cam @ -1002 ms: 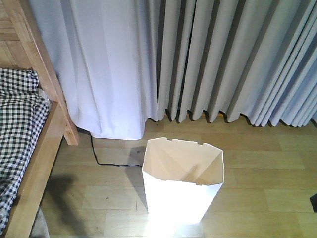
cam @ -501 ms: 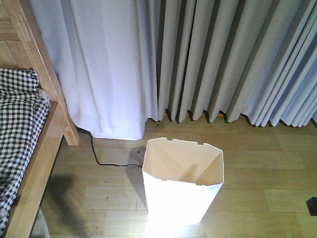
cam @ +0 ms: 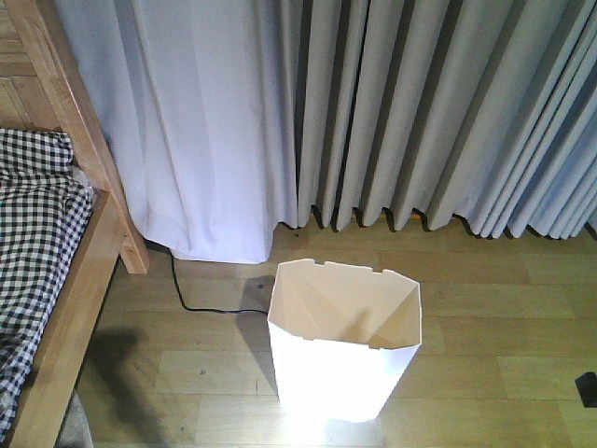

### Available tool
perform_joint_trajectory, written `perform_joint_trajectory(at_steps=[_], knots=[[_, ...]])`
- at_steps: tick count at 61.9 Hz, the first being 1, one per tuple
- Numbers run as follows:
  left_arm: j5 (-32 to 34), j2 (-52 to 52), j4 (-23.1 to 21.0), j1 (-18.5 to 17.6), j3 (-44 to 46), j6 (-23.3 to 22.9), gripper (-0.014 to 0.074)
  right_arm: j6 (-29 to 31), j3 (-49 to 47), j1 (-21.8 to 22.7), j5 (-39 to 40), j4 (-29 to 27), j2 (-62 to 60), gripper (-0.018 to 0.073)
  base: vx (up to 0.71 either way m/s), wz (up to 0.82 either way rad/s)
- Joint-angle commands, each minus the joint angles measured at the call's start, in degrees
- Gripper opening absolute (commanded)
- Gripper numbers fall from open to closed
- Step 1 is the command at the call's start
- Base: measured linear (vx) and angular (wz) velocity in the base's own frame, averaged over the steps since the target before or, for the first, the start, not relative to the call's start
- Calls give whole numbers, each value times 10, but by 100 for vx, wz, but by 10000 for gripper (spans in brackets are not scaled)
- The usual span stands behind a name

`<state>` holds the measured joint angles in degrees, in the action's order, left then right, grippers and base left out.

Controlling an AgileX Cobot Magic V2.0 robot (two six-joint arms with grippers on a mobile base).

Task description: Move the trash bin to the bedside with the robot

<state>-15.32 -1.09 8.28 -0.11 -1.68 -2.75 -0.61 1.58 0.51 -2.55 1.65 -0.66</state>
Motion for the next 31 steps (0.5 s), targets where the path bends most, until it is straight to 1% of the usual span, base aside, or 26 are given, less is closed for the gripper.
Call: perform_joint_trajectory(at_steps=[1,31], knots=[[42,-5,-2,-3,-16,-5,-6,6,11,1,39,9,-7,-11,0,0],[42,-5,-2,-3,-16,-5,-6,6,11,1,39,9,-7,-11,0,0]])
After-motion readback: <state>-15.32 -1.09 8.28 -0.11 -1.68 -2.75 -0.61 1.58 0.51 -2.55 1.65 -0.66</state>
